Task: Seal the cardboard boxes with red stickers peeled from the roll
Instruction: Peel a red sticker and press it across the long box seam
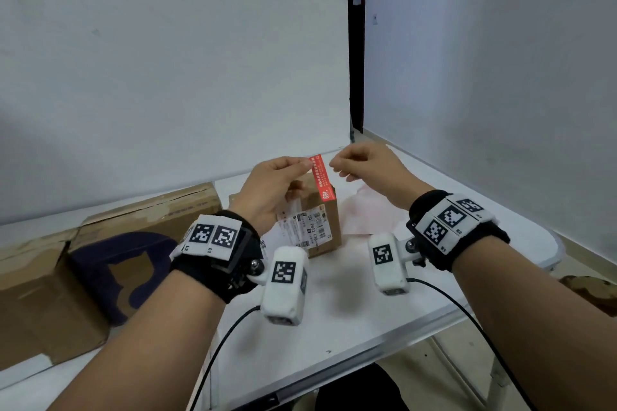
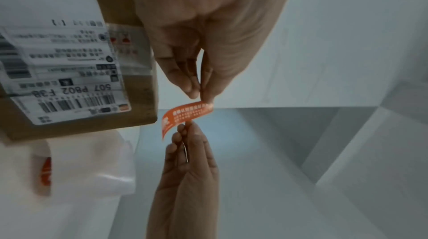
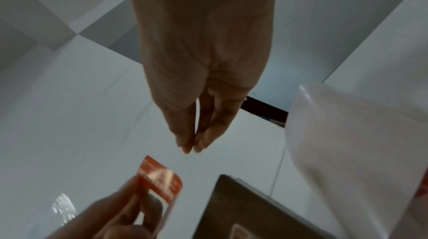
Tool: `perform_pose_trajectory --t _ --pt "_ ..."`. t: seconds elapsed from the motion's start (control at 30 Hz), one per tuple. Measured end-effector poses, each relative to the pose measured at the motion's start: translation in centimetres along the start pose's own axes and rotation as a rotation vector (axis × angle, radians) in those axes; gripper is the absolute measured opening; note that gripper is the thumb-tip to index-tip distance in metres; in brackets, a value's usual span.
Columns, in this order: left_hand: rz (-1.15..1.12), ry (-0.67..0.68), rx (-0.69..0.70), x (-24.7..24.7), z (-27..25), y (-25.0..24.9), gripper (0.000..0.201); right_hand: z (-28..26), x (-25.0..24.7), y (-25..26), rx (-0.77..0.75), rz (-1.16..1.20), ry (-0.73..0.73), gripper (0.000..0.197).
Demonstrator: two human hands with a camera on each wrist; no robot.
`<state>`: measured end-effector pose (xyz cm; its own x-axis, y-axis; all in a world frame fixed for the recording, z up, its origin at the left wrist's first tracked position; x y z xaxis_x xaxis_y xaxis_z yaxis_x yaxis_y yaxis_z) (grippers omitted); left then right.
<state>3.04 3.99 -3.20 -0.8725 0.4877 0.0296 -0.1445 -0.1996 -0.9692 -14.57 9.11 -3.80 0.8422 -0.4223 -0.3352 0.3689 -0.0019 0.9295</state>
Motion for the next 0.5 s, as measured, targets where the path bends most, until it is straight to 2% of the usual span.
perform_pose_trajectory --t 0.07,0.23,0.5 --pt "-0.005 -0.038 -0.014 -0.8 0.1 -0.4 0.013 -0.1 1.1 1.0 -0.024 0.048 0.077 0.013" --pt "0.020 -0.101 -0.034 -3.6 -0.2 -1.4 0.006 0.2 3.7 2.8 -0.080 -0.026 0.100 0.010" --pt "0.143 -0.142 0.020 -8.2 -0.9 -2.3 0.010 0.8 8.2 5.6 -0.140 -0.092 0.205 0.014"
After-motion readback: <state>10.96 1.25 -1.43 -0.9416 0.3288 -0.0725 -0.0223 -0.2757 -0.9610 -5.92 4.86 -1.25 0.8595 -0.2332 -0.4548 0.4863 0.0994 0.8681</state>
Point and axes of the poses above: each hand's wrist, its own z-axis towards the middle knuckle, its own x-axis out of the palm, y = z × x, the point moved 3 cm from there along z, towards the middle knuckle, and after that the axes turned 12 degrees about x, right-handed, at the moved point
